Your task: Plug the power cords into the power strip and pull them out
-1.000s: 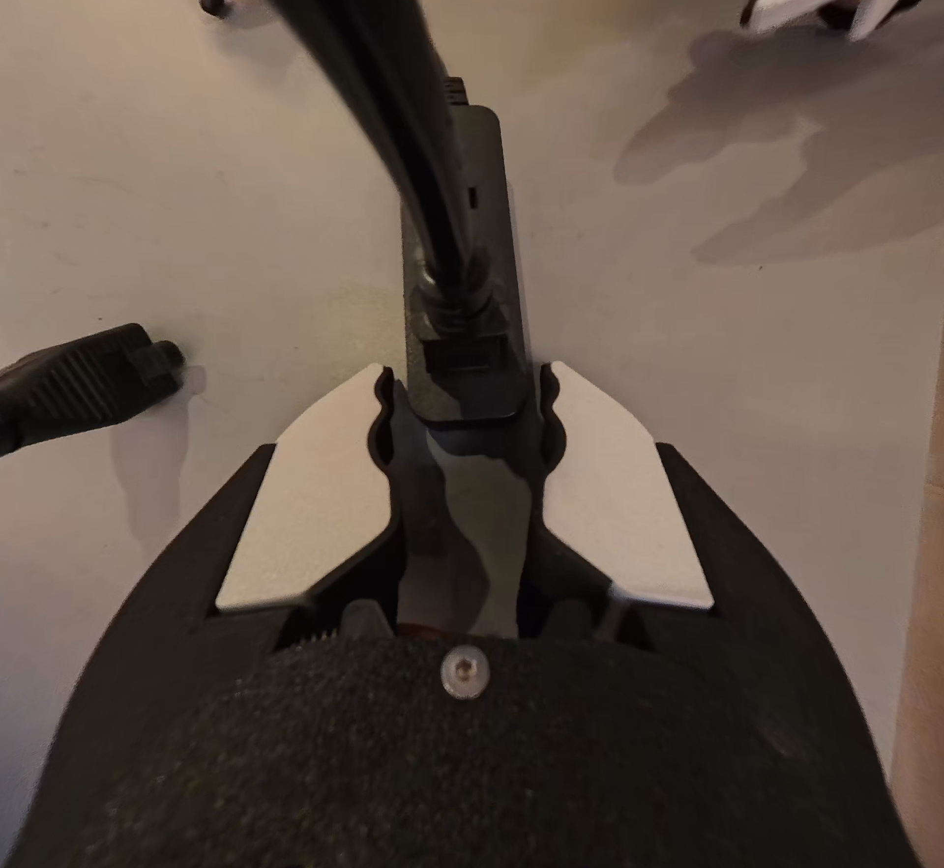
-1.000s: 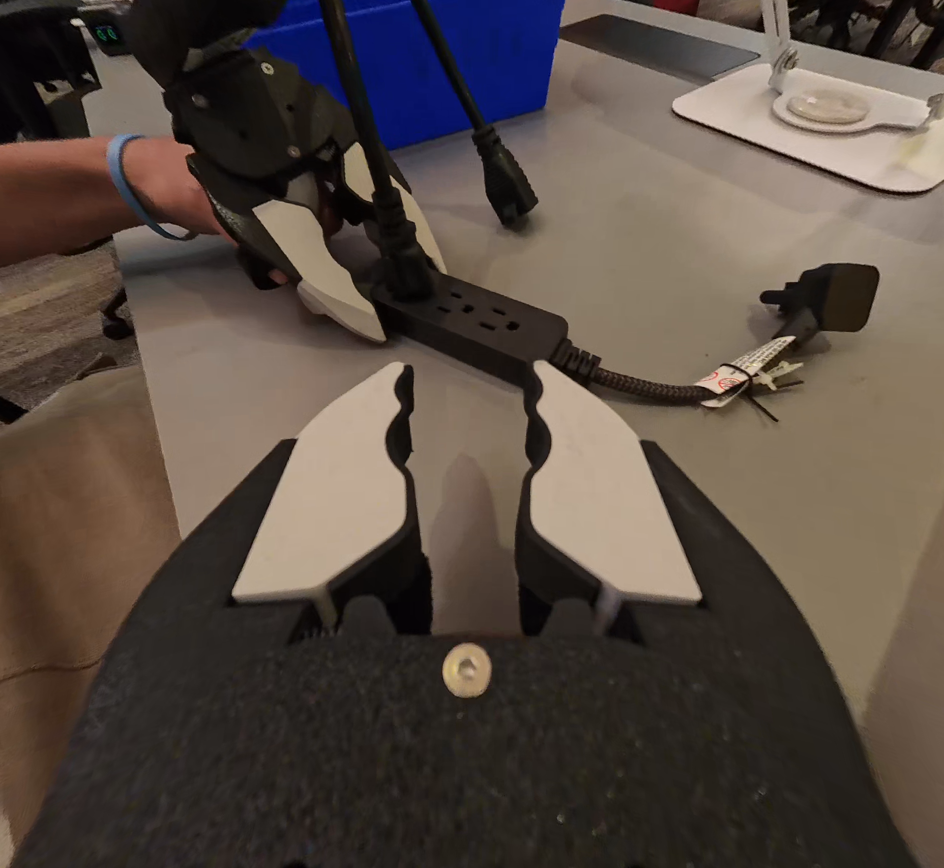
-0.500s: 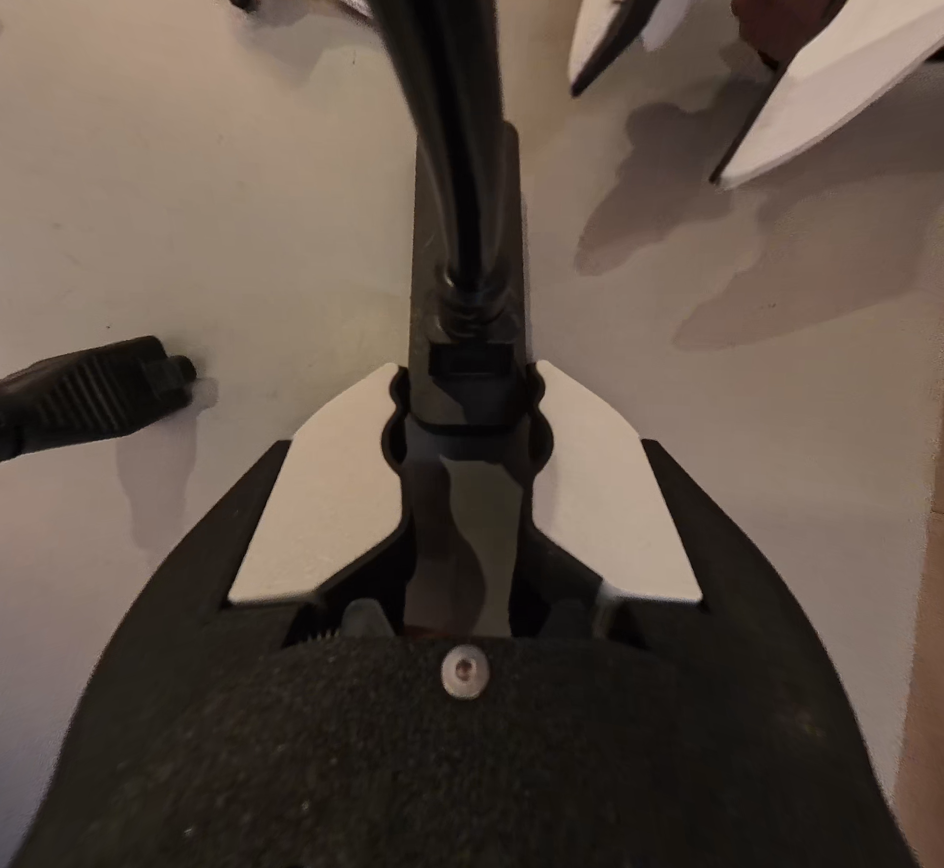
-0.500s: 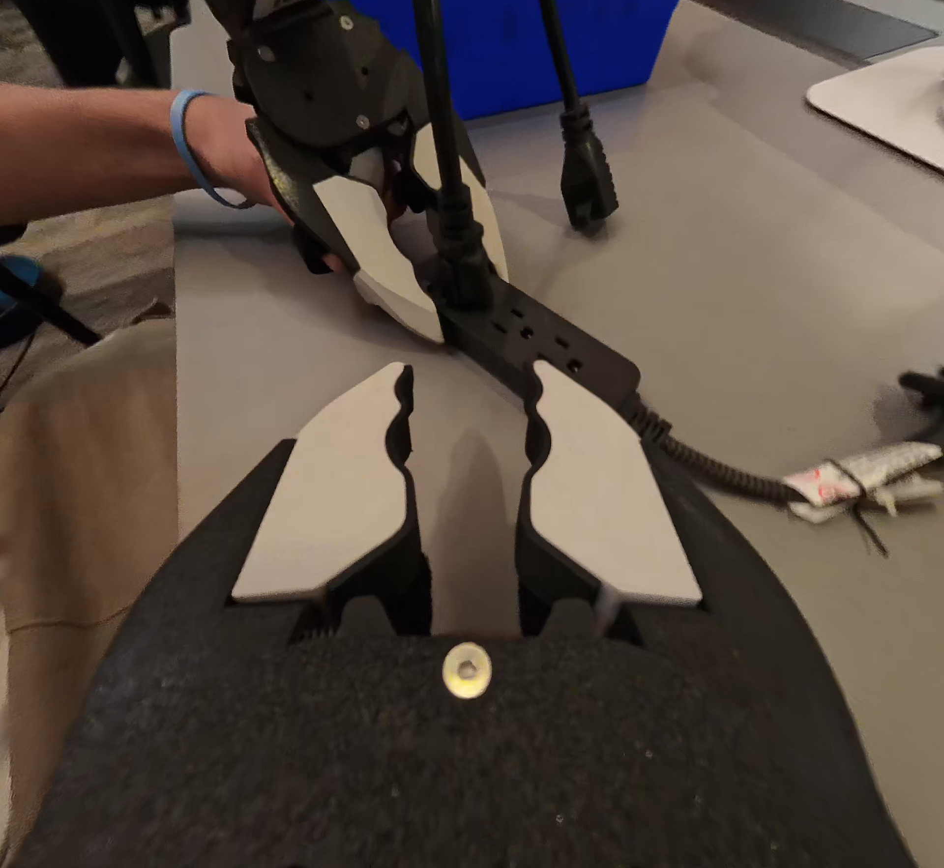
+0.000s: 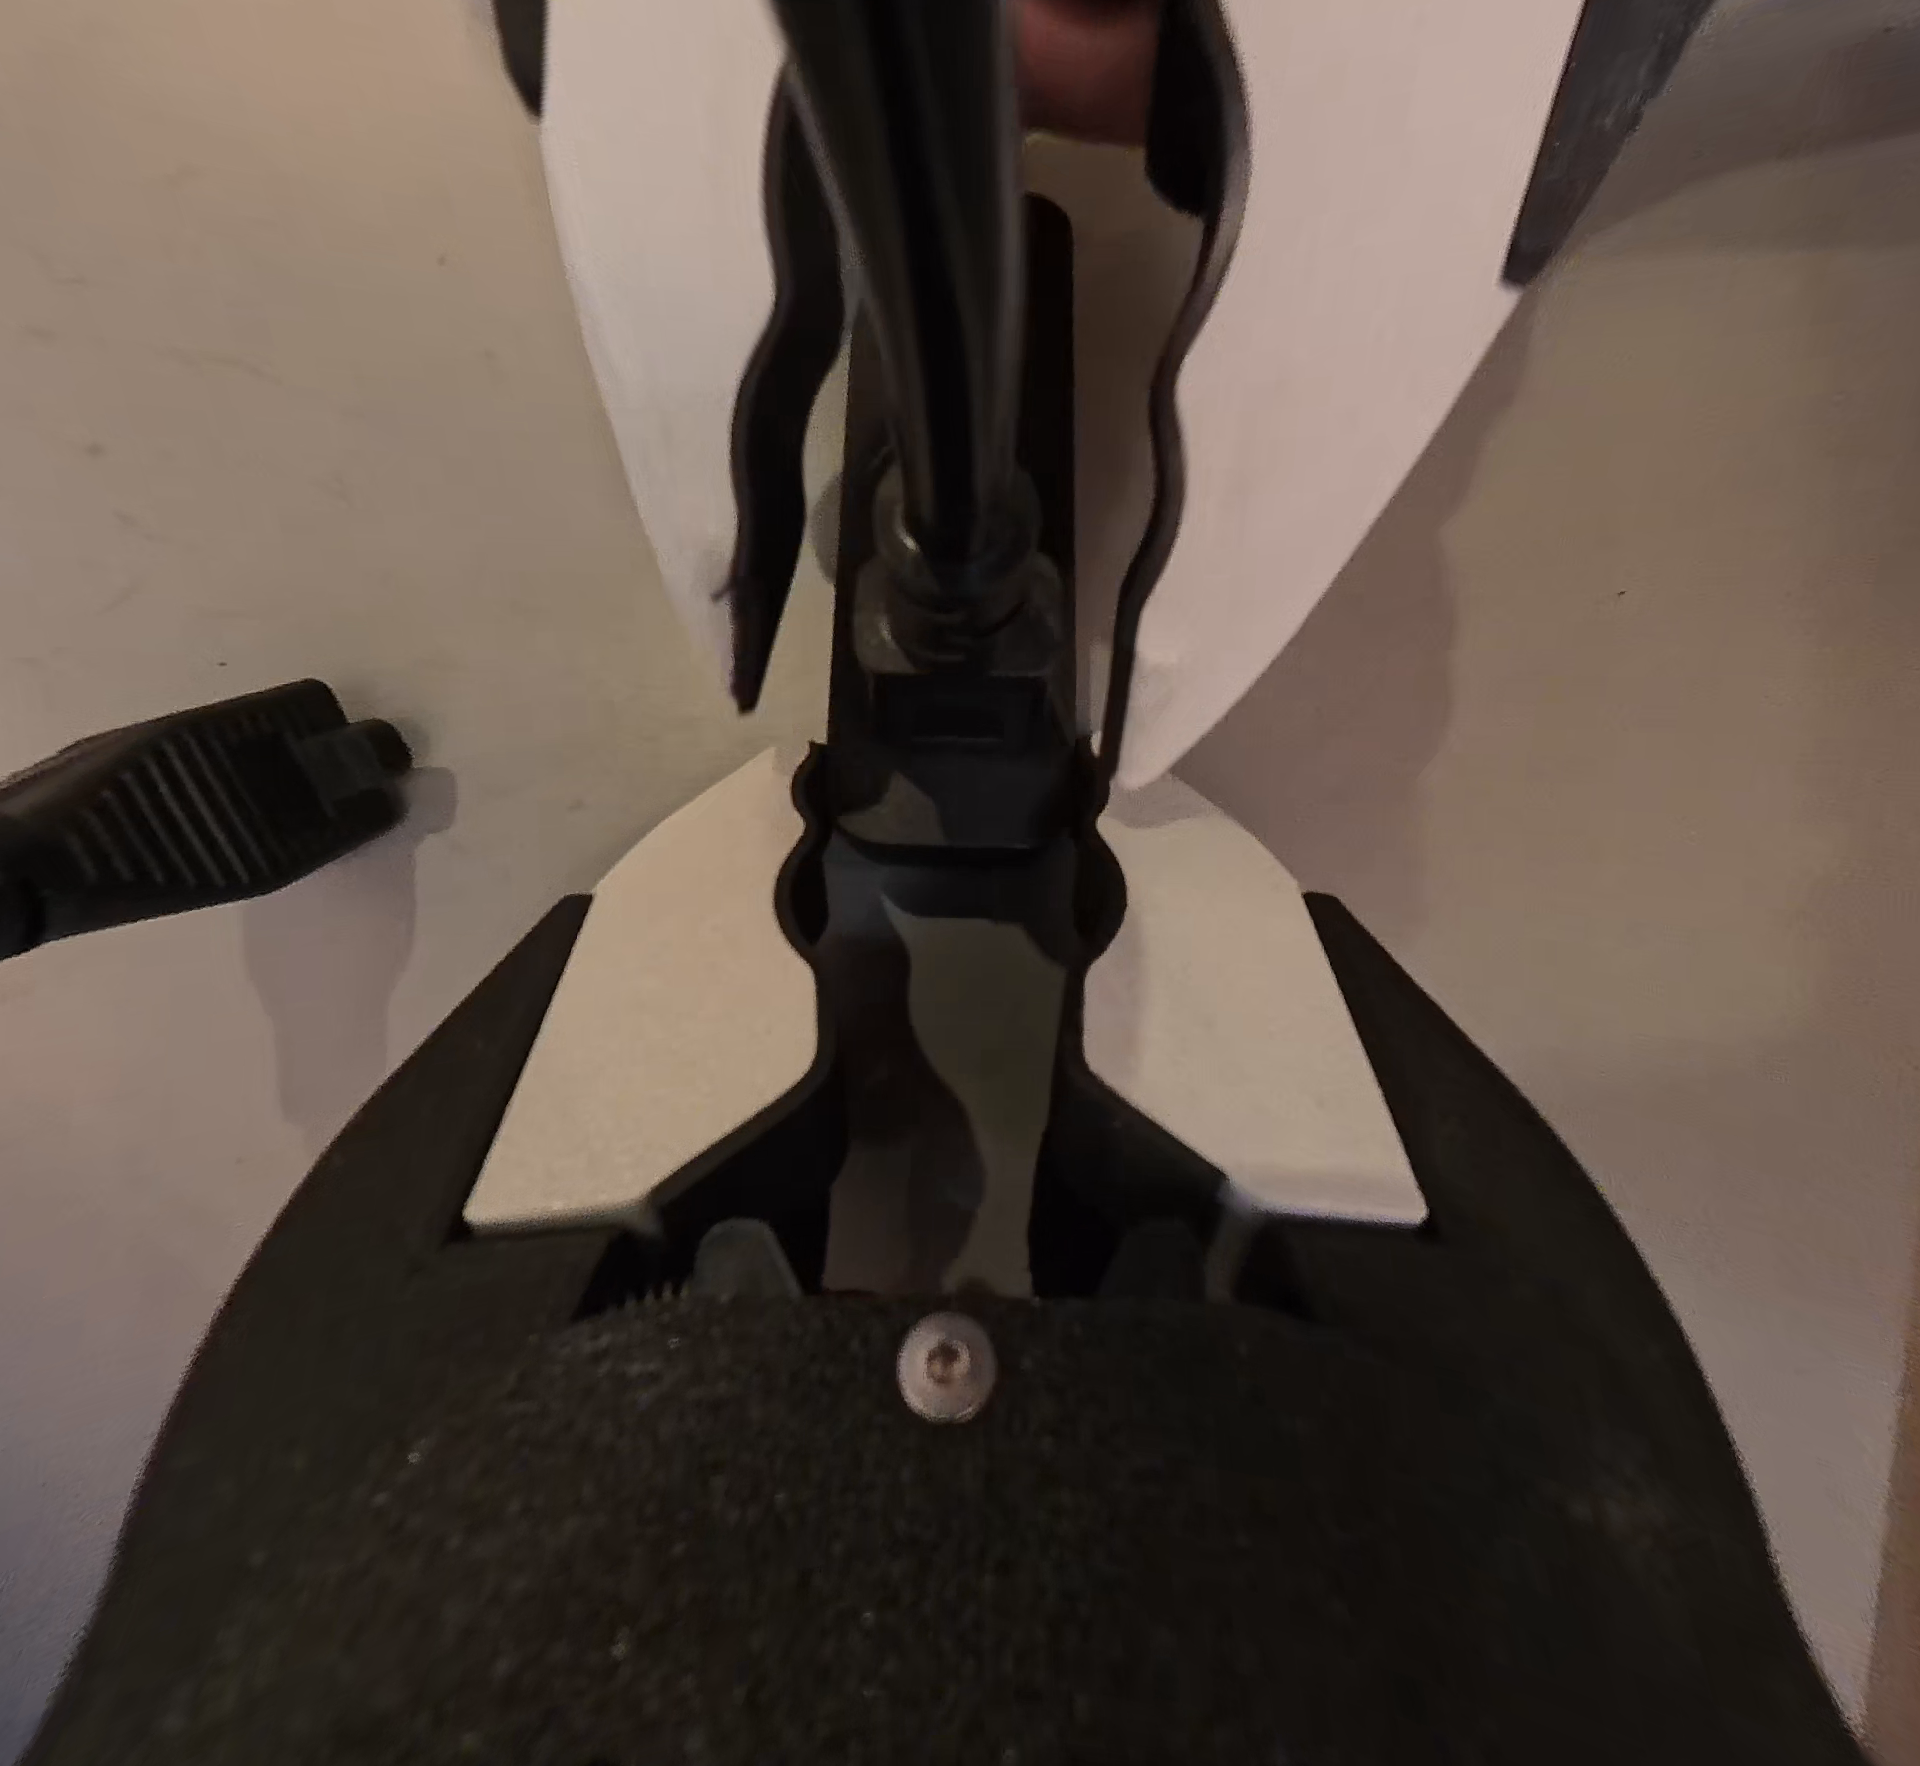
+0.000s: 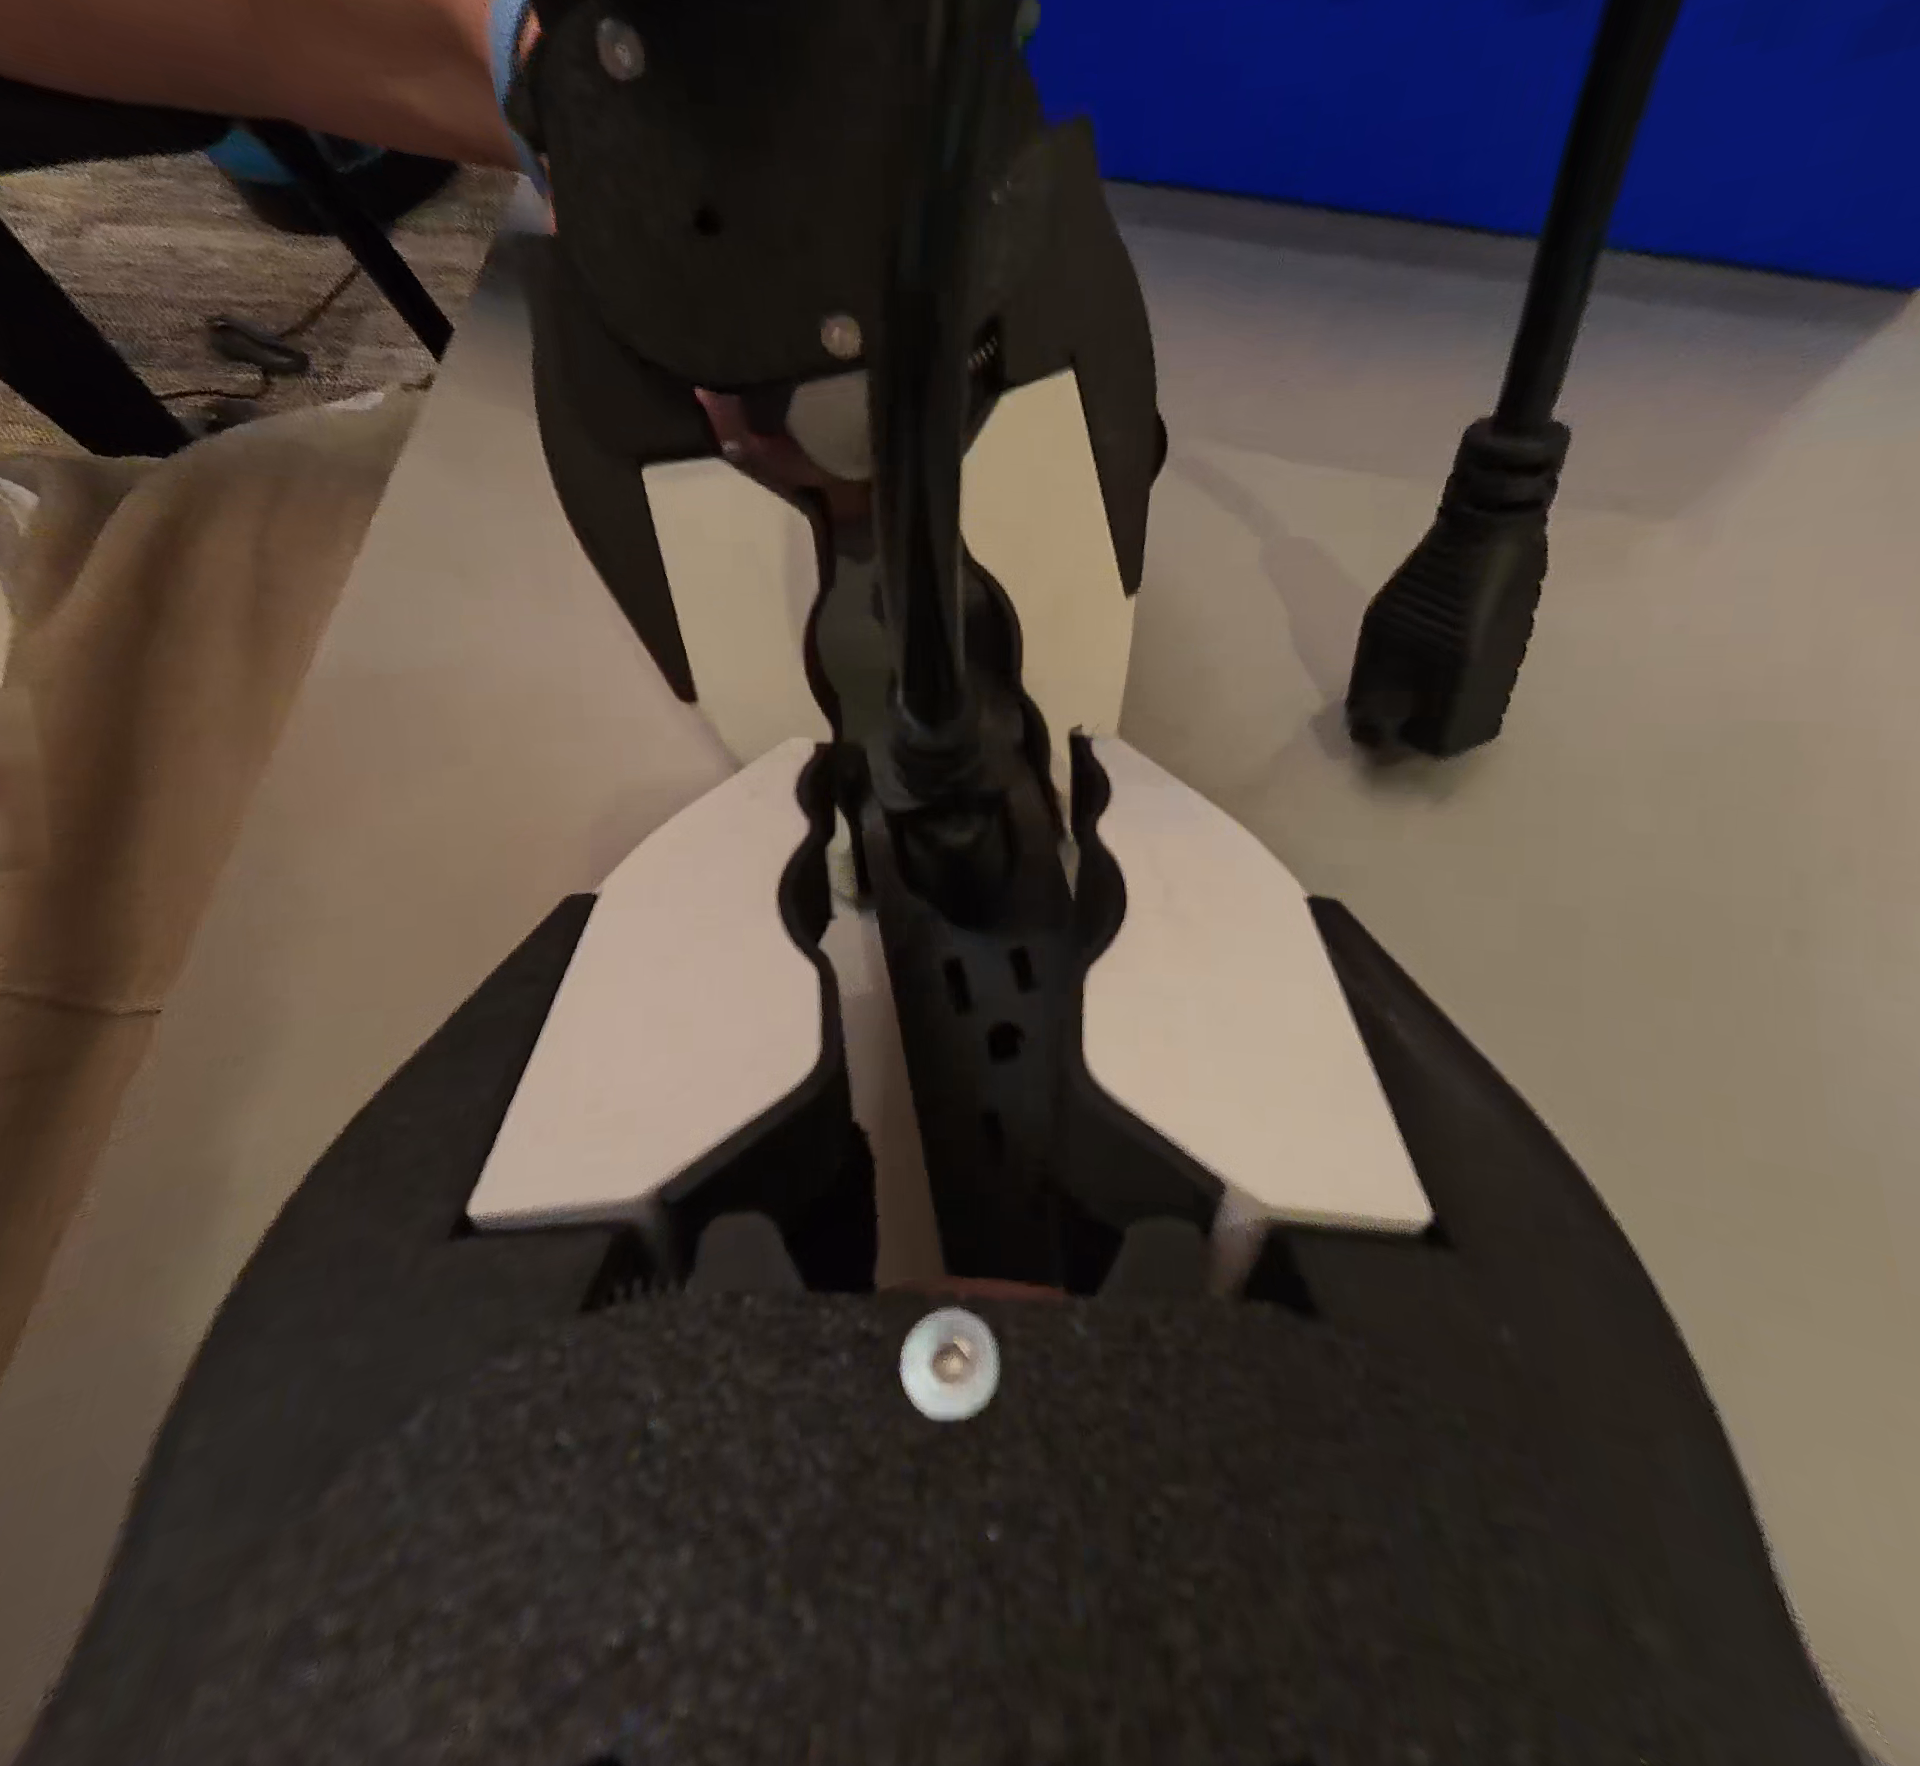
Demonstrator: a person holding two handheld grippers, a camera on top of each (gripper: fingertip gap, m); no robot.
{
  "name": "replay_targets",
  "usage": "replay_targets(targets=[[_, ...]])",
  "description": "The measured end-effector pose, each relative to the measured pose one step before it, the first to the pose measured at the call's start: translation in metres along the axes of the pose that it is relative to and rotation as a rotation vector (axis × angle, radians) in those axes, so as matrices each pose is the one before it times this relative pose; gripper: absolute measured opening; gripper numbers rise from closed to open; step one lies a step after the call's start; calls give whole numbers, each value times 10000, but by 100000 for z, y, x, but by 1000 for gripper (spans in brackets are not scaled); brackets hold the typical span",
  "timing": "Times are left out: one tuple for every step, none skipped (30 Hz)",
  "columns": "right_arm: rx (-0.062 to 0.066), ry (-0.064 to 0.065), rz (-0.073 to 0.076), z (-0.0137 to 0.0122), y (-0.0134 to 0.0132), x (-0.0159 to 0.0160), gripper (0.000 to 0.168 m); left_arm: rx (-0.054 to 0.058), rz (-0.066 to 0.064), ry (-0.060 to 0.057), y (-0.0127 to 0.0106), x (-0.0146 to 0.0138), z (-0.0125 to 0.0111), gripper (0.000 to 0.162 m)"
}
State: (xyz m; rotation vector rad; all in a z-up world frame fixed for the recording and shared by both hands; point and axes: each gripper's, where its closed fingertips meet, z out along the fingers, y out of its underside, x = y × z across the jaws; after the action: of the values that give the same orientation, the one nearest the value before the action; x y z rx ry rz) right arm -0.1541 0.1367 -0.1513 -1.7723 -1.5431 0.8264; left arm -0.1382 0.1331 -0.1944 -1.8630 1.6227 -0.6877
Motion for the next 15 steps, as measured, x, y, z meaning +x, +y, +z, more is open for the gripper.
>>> replay_targets(targets=[[47,-54,12,303,-117,-1,41,-5,28,-5,-16,-33,19,43],[-133,-223,-102,215,219,-258,26,-5,4,-15,5,-41,12,44],[40,60,-88,-22,-1,137,26,7,-14,-26,-12,-53,7,44],[-32,22,-53,-76,57,50,26,17,-9,-13,-23,-21,13,44],[-52,55,-16,-106,86,7,26,13,2,4,-17,4,9,44],[-44,55,-86,-161,125,-16,26,13,22,24,-15,35,8,44],[26,-59,39,-211,142,-79,26,38,79,77,-53,146,32,44],[123,-137,216,-132,58,-154,26,14,81,75,-53,116,32,45],[133,3,71,-34,20,-22,26,-10,26,25,-14,30,35,45],[63,61,-51,48,-29,30,26,-23,-4,-6,14,-23,-1,44],[-76,-10,-14,89,-20,49,26,-47,-8,-20,17,-43,25,44],[-181,-12,25,79,-29,112,26,-24,-40,-44,-26,-119,54,44],[-80,58,7,149,-194,103,25,13,-29,-33,-66,-96,44,44],[-99,109,-15,192,-158,71,25,-1,-34,-29,-6,-92,6,43],[-103,37,-45,54,-56,44,25,-10,-12,-14,19,-20,1,44]])
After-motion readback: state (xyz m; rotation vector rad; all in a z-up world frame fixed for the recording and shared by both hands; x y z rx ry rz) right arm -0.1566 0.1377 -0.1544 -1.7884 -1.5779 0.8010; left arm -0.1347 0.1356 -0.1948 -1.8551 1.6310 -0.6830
